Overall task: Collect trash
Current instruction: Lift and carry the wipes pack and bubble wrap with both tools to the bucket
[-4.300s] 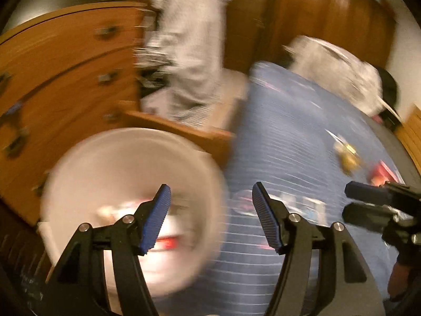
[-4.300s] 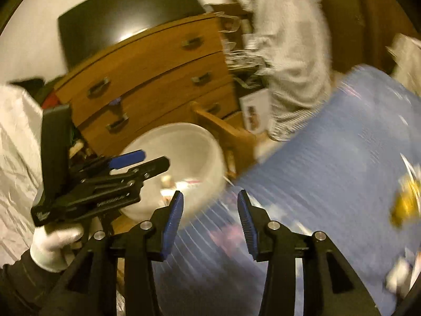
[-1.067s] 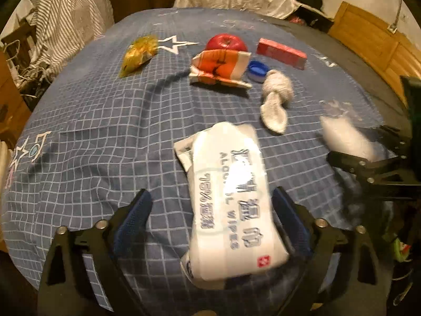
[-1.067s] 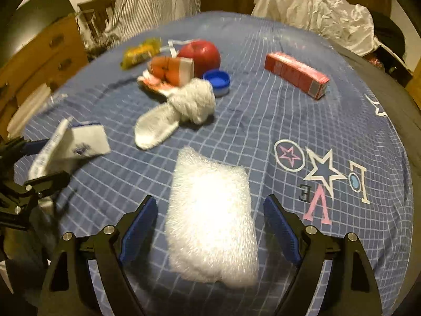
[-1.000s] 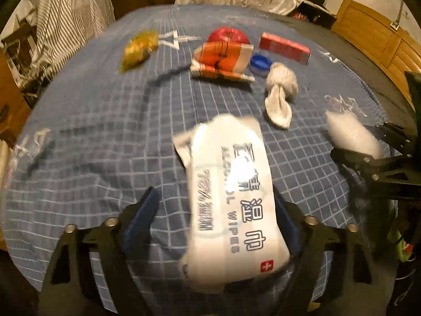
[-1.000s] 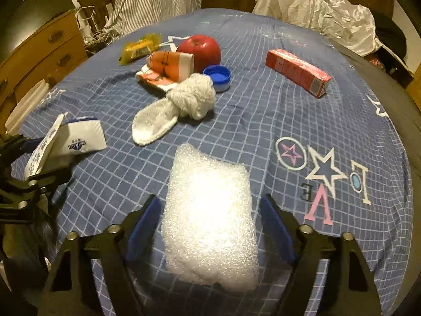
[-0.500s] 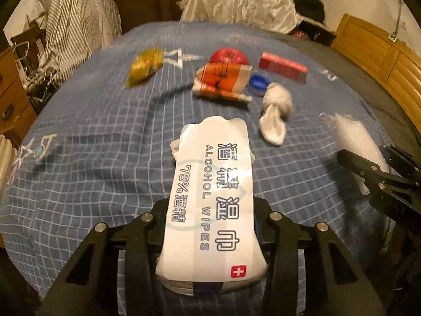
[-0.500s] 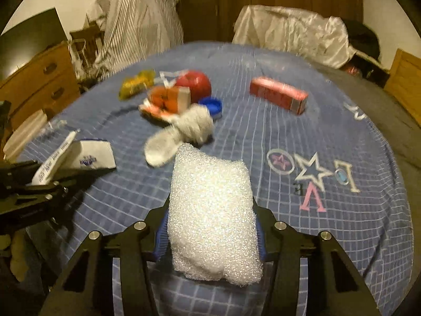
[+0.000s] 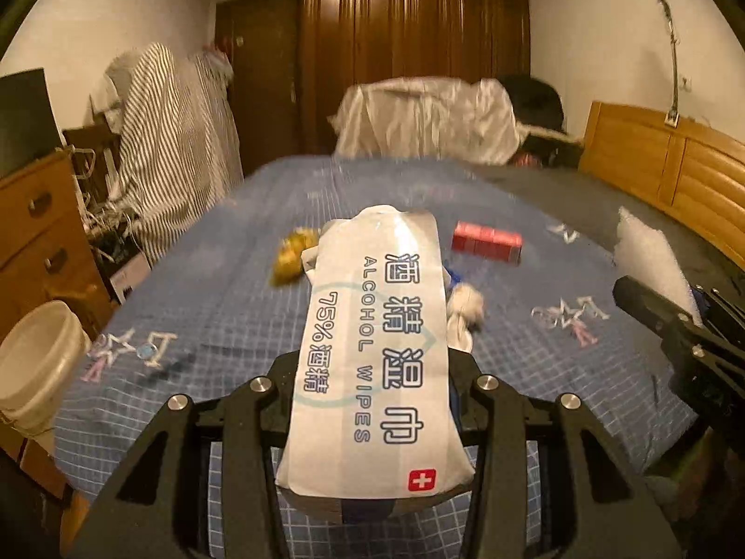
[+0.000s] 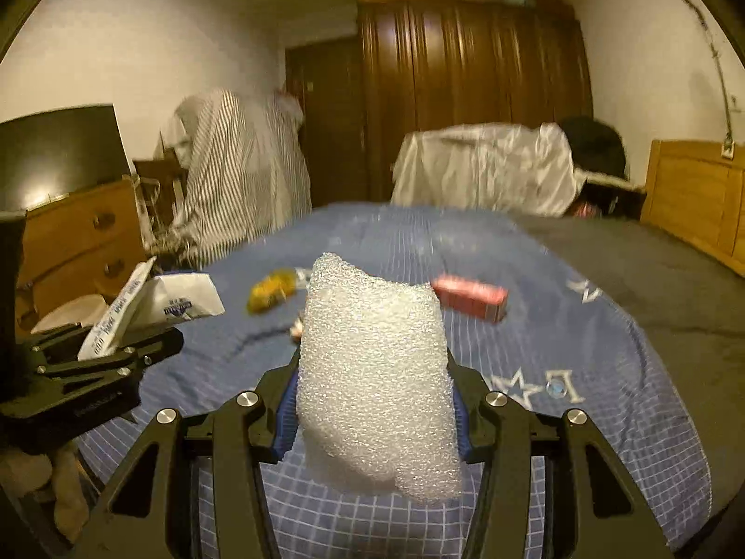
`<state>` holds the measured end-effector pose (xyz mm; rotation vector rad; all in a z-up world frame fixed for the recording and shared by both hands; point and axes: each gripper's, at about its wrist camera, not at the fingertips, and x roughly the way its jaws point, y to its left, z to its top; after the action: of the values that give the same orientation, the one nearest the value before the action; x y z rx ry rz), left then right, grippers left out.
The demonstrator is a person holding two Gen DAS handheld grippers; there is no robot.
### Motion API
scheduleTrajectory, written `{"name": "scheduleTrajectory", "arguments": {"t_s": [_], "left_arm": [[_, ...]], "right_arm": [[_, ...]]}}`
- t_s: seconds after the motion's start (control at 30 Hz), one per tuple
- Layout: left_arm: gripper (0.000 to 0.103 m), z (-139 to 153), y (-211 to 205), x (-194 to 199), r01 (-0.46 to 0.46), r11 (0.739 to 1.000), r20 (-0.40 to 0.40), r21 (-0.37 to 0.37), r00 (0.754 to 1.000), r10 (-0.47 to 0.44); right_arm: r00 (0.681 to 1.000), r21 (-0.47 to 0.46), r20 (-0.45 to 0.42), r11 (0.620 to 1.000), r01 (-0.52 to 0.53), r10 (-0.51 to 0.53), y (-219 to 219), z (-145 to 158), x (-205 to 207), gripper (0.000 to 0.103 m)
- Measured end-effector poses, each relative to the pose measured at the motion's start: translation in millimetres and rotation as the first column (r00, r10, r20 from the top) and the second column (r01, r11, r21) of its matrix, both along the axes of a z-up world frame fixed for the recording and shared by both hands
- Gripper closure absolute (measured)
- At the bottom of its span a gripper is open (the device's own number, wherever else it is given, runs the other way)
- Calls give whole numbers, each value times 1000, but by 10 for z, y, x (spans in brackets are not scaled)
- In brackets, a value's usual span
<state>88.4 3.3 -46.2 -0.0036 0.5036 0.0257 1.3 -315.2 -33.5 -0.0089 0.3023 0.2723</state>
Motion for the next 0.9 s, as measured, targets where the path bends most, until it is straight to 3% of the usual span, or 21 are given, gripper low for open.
{"name": "scheduleTrajectory", "arguments": {"t_s": [0.33,0.6,0.9], "left_arm": [[61,198,-96,-388,-3,999,181,32,984,-3],[61,205,-92,-431,0,1000,198,26,980,-5],[62,204,-7,-456,3,1000,196,10,981,-5]], "right_arm": [[990,46,136,998,35,-41,-93,179,-546,51],[989,39,140,999,36,-41,-108,209,-685,51],[990,34,134,999,34,-38,-133,204,-567,51]]}}
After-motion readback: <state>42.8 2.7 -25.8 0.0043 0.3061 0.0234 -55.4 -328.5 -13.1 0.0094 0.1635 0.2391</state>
